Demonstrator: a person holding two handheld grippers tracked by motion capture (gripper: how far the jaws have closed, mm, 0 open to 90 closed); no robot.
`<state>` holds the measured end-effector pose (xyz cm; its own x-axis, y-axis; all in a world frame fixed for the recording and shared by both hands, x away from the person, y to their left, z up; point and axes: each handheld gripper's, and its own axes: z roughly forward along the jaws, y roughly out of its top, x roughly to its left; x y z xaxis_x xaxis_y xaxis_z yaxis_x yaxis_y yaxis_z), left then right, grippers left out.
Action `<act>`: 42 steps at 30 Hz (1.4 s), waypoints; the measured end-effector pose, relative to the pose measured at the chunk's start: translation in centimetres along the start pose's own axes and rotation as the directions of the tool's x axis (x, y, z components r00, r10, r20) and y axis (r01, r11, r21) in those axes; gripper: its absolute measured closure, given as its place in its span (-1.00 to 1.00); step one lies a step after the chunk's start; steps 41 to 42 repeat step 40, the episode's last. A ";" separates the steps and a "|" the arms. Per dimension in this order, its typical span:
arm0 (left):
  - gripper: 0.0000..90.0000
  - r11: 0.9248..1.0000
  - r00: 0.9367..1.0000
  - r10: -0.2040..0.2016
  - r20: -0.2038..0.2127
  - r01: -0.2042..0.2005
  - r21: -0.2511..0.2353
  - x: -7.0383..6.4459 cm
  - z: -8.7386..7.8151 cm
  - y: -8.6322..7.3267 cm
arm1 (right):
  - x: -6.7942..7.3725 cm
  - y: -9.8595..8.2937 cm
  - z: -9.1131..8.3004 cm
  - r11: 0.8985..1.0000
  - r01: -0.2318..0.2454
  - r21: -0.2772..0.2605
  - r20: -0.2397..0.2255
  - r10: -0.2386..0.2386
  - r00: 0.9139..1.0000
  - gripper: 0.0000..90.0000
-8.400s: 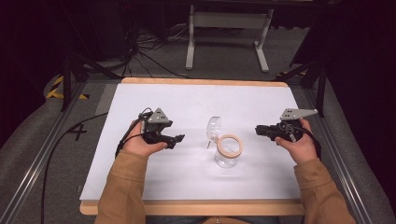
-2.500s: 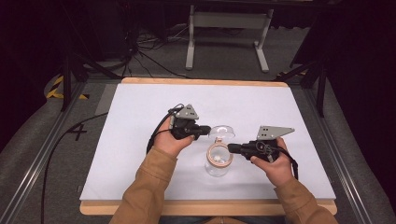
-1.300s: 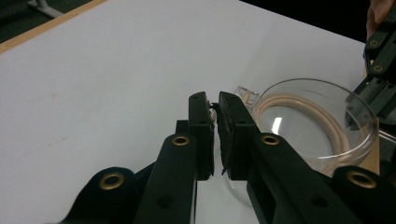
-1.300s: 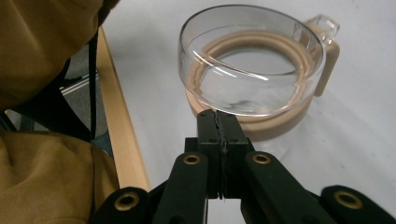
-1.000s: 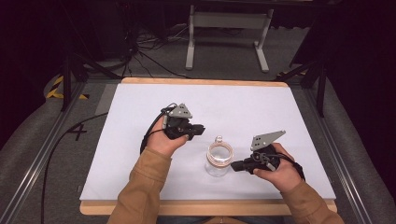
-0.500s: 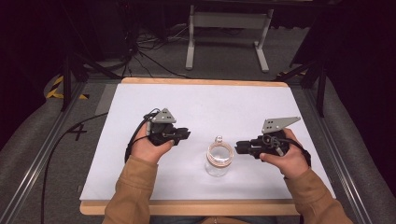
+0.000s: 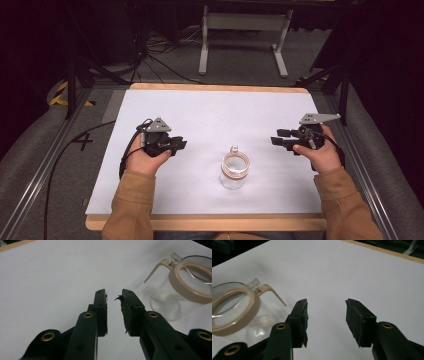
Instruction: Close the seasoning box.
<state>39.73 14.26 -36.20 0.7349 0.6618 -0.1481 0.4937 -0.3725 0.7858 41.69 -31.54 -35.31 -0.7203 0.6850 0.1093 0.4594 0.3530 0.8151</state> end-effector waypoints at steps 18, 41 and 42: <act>0.56 0.994 0.997 -0.073 -0.002 0.073 0.080 2.6 2.6 -1.3 | -5.8 -5.3 1.0 0.985 -0.128 0.117 0.138 0.111 0.984 0.05; 0.51 0.987 0.996 -0.087 -0.007 0.087 0.133 4.1 4.3 -2.6 | -5.0 -6.9 3.2 0.990 -0.023 0.137 0.167 0.000 0.986 0.06; 0.51 0.987 0.996 -0.087 -0.007 0.087 0.133 4.1 4.3 -2.6 | -5.0 -6.9 3.2 0.990 -0.023 0.137 0.167 0.000 0.986 0.06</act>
